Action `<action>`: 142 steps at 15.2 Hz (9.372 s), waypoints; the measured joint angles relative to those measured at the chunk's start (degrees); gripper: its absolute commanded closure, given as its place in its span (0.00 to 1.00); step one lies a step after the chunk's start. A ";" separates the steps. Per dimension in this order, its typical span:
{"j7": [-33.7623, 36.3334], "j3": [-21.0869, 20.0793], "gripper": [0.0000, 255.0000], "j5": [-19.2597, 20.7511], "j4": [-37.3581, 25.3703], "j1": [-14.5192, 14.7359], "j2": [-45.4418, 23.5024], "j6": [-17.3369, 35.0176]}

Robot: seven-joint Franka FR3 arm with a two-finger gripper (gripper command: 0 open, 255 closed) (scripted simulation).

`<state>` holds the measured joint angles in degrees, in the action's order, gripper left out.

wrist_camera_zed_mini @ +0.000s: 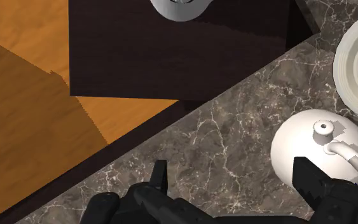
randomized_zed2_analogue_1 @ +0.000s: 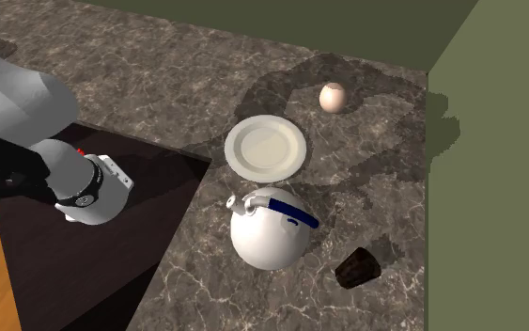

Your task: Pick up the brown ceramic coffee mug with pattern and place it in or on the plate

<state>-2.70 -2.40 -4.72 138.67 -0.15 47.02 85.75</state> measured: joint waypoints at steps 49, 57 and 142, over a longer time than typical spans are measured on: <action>70.15 -31.59 0.00 64.58 -49.87 22.43 -92.12 21.14; 70.62 -30.80 0.00 65.61 -49.52 22.01 -93.24 22.63; 66.09 -65.49 1.00 43.50 -3.54 -15.25 -61.52 64.23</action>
<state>63.39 -67.88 38.78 135.13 -15.40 -14.50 149.98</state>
